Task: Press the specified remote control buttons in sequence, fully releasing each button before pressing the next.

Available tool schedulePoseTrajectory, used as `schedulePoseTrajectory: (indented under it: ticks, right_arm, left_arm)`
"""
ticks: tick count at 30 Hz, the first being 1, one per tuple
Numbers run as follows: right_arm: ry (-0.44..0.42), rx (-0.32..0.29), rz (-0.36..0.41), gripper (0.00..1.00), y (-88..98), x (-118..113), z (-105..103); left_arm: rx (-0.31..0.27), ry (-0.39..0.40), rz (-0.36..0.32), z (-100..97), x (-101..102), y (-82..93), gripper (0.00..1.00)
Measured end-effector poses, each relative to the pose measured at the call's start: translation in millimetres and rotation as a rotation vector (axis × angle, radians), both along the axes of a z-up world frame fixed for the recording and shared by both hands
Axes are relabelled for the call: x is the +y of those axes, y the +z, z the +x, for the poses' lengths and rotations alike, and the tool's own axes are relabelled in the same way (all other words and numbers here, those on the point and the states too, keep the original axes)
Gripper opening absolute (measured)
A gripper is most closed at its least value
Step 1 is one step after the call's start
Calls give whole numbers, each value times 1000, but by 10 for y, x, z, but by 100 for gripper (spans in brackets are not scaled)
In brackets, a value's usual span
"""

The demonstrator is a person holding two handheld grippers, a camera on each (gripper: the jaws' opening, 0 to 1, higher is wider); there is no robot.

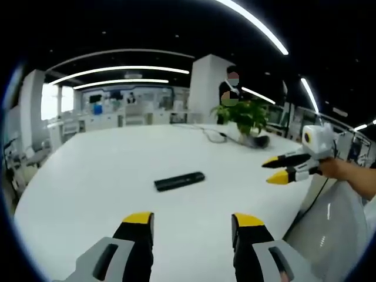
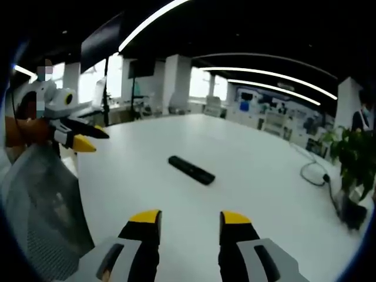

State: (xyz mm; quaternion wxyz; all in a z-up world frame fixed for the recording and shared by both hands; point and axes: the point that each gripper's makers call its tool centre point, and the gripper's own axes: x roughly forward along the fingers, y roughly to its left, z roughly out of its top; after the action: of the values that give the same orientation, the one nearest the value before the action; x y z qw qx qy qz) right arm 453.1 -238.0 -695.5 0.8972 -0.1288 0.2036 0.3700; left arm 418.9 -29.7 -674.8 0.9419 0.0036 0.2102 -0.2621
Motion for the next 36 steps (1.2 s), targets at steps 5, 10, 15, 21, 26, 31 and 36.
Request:
schedulePoseTrajectory:
  ticks: [5, 10, 15, 21, 26, 31, 36]
  right_arm:
    - [-11, -2, 10, 38, 17, -12, 15]
    - [-24, -1, 26, 40, 36, -30, 33]
    - [-41, -7, 37, 42, 68, -54, 55]
    - [-52, -11, 45, 43, 80, -74, 80]
    - [-78, -23, 87, 44, 156, -94, 120]
    - [-125, -38, 136, 45, 243, -150, 160]
    - [-142, -42, 170, 46, 281, -161, 183]
  left_arm:
    - [-1, 11, -6, 17, 17, 7, 57]
    - [-5, 18, -4, 27, 28, 11, 60]
    - [-8, 29, 7, 42, 46, 2, 66]
    - [-4, 44, 16, 57, 73, -11, 71]
    - [1, 50, 22, 80, 95, -31, 74]
    - [-6, 65, 27, 92, 123, -24, 77]
    - [-5, 74, 40, 94, 131, -26, 77]
